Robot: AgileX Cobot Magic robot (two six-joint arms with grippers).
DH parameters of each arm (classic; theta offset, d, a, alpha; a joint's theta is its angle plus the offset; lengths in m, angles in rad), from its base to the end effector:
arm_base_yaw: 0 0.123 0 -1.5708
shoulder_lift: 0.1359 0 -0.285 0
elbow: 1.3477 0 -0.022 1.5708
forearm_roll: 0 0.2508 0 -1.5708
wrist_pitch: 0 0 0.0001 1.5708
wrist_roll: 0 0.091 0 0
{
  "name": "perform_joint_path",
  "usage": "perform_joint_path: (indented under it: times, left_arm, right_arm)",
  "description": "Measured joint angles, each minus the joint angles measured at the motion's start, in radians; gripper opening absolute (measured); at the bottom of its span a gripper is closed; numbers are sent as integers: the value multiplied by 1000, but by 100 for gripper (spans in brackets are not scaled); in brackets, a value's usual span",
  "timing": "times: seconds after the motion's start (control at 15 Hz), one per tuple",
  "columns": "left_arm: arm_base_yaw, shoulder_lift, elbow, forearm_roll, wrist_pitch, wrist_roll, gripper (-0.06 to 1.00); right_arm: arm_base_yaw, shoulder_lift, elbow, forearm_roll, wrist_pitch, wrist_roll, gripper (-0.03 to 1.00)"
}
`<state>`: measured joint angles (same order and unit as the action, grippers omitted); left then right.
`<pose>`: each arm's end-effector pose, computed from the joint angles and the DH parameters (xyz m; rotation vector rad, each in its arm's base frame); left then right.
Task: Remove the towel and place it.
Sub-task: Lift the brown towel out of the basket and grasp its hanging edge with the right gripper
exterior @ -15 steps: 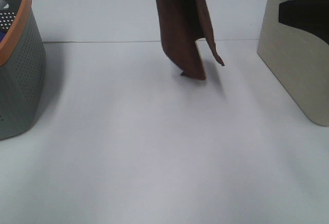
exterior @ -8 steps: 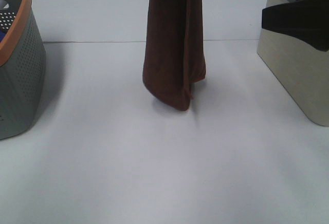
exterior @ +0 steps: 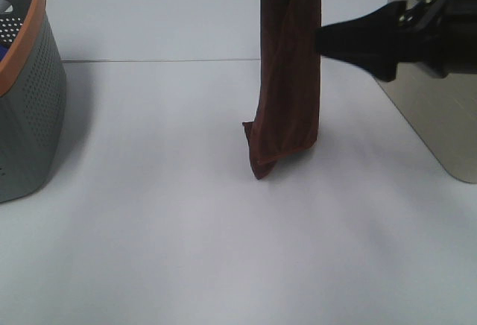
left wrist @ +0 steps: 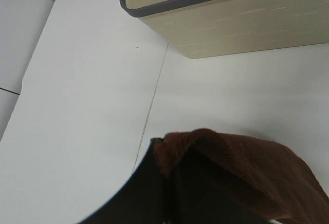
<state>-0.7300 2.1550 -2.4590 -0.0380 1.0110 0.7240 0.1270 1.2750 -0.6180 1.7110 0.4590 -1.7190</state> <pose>0.3598 -0.3259 0.4003 1.4528 1.6392 -0.0500 0.2423 0.0713 0.2484 -0.4007 2.0224 0.5525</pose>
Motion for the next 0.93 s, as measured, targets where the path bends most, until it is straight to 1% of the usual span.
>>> perform_joint_path:
  times: [0.07, 0.13, 0.2, 0.27, 0.47, 0.67, 0.8, 0.93]
  left_arm:
    - [0, 5, 0, 0, 0, 0, 0]
    - [0, 6, 0, 0, 0, 0, 0]
    - [0, 6, 0, 0, 0, 0, 0]
    - [0, 6, 0, 0, 0, 0, 0]
    - [0, 6, 0, 1, 0, 0, 0]
    - [0, 6, 0, 38, 0, -8, 0]
    - [2, 6, 0, 58, -5, -51, 0]
    - [11, 6, 0, 65, -35, -130, 0]
  right_arm:
    - [60, 33, -11, 1, -81, -31, 76]
    - [113, 70, -31, 3, -165, -34, 76]
    - [157, 108, -61, 4, -242, -30, 76]
    - [218, 186, -130, 10, -311, 15, 76]
    - [265, 265, -210, 20, -335, 89, 76]
    - [268, 294, -215, 20, -338, 127, 76]
    - [268, 295, -215, 20, -338, 144, 76]
    - [268, 295, -215, 20, -344, 189, 76]
